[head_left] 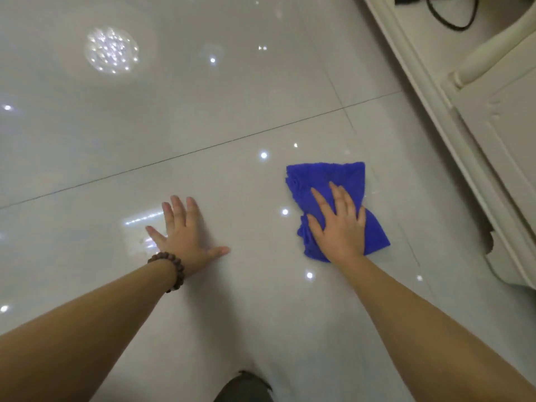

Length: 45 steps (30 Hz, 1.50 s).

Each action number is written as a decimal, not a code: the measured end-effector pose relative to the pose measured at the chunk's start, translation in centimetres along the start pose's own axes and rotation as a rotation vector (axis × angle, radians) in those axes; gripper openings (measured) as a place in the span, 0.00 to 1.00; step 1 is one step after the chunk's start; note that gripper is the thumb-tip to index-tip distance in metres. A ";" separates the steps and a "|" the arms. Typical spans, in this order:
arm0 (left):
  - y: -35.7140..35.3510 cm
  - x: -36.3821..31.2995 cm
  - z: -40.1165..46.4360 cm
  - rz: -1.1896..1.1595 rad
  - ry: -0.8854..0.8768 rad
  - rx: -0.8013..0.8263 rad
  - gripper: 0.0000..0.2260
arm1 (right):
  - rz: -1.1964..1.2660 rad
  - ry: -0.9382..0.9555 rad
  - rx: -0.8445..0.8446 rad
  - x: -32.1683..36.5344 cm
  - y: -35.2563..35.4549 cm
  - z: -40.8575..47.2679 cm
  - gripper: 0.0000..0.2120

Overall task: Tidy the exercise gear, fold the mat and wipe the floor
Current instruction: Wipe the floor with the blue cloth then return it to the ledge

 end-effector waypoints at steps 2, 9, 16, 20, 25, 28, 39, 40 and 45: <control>0.5 2.0 -1.9 -0.052 -0.031 -0.150 0.56 | 0.000 0.120 0.036 2.7 -0.5 -2.9 0.26; 2.5 18.0 -12.6 -0.078 0.518 -0.350 0.65 | -0.022 0.610 0.125 17.1 -3.1 -12.6 0.26; -0.1 27.4 -18.7 -0.261 0.714 -0.200 0.67 | -0.113 1.024 0.181 28.5 -5.8 -20.6 0.27; -0.8 28.2 -18.5 -0.278 0.681 -0.132 0.70 | -0.123 1.119 0.162 32.7 -6.2 -19.0 0.27; -1.2 28.8 -18.4 -0.320 0.660 -0.112 0.71 | -0.163 1.193 0.191 42.9 -6.6 -12.8 0.27; -1.3 29.0 -18.2 -0.326 0.651 -0.106 0.71 | -0.135 0.899 0.184 50.5 -6.3 -8.3 0.26; -1.4 28.7 -18.8 -0.374 0.572 -0.133 0.64 | -0.203 1.576 0.204 46.2 -7.3 -20.0 0.27; -1.4 29.1 -19.7 -0.374 0.604 -0.183 0.65 | -0.231 1.560 0.159 48.1 -7.5 -17.9 0.27; -5.0 33.4 -29.3 -0.625 1.106 -0.361 0.69 | -0.016 0.653 0.151 59.0 -7.0 -9.2 0.27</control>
Point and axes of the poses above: each hand's wrist, its own z-axis towards the middle knuckle, its own y-axis out of the back of the hand, x = y × z, the point moved 5 cm from there along z, towards the middle knuckle, and after that the axes turned 15 degrees about -y, right-handed, at the moved point
